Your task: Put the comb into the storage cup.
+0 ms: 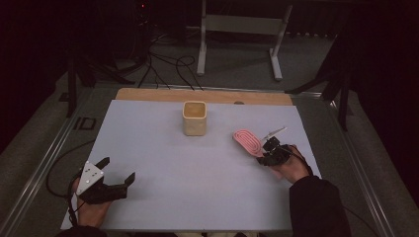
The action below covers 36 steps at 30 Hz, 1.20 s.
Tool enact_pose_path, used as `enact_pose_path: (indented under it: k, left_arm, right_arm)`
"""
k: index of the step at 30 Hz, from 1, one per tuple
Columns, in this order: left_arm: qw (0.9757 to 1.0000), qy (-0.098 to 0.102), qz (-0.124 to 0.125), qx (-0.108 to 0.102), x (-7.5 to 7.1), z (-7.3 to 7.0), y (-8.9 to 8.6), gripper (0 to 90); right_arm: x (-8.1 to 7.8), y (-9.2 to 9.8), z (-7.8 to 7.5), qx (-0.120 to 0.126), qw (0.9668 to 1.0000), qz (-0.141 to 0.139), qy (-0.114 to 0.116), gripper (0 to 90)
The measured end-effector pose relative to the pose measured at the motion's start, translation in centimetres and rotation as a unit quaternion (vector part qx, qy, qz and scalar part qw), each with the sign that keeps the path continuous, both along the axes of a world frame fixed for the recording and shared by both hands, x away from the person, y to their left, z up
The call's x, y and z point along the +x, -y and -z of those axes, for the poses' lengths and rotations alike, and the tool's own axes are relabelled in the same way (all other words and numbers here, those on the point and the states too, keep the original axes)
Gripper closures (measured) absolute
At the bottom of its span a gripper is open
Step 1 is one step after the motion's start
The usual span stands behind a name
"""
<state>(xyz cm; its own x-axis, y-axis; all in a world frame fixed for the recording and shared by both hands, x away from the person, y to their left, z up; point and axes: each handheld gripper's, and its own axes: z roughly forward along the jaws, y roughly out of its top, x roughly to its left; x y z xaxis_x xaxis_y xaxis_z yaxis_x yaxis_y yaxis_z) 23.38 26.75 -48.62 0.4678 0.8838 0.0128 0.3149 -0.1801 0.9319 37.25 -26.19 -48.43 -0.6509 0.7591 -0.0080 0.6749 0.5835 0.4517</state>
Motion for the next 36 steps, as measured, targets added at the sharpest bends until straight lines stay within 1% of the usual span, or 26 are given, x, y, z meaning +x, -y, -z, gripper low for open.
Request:
enact_pose_path:
  k: [4,9,14,16,20,22,24,28,33,36]
  left_arm:
    - [1.0000,-0.001,-0.001,0.001,0.0,0.0,0.0,0.0]
    - [1.0000,-0.001,-0.001,0.000,0.0,0.0,0.0,0.0]
    - [1.0000,-0.002,-0.001,0.001,0.0,0.0,0.0,0.0]
    - [1.0000,-0.003,-0.001,0.003,0.0,0.0,0.0,0.0]
    - [1.0000,-0.003,-0.002,0.003,0.0,0.0,0.0,0.0]
    - [1.0000,-0.004,-0.002,0.003,0.0,0.0,0.0,0.0]
    - [1.0000,-0.004,-0.002,0.003,0.0,0.0,0.1,0.0]
    - [1.0000,-0.005,-0.002,0.004,0.0,0.1,0.1,0.0]
    - [1.0000,-0.007,-0.003,0.005,0.0,0.1,0.2,0.0]
    - [0.9999,-0.007,-0.002,0.006,0.0,0.1,0.2,0.0]
  right_arm:
    - [-0.4,-0.1,-0.5,0.012,0.9997,0.005,0.022,69.9]
    - [-0.9,-0.2,-1.0,0.025,0.9983,0.014,0.051,69.9]
    - [-1.5,-0.3,-1.5,0.056,0.9952,0.026,0.076,69.9]
    - [-1.8,-0.4,-1.6,0.062,0.9941,0.028,0.085,69.9]
    - [-2.3,-0.7,-2.0,0.071,0.9911,0.031,0.108,69.9]
    - [-2.6,-0.9,-2.0,0.081,0.9891,0.033,0.118,69.9]
    - [-3.0,-1.2,-2.0,0.086,0.9870,0.035,0.131,69.9]
    - [-3.8,-1.5,-1.8,0.093,0.9836,0.036,0.150,69.9]
    - [-4.7,-1.6,-1.8,0.115,0.9786,0.041,0.165,69.9]
    - [-4.9,-1.7,-2.0,0.116,0.9774,0.040,0.173,69.9]
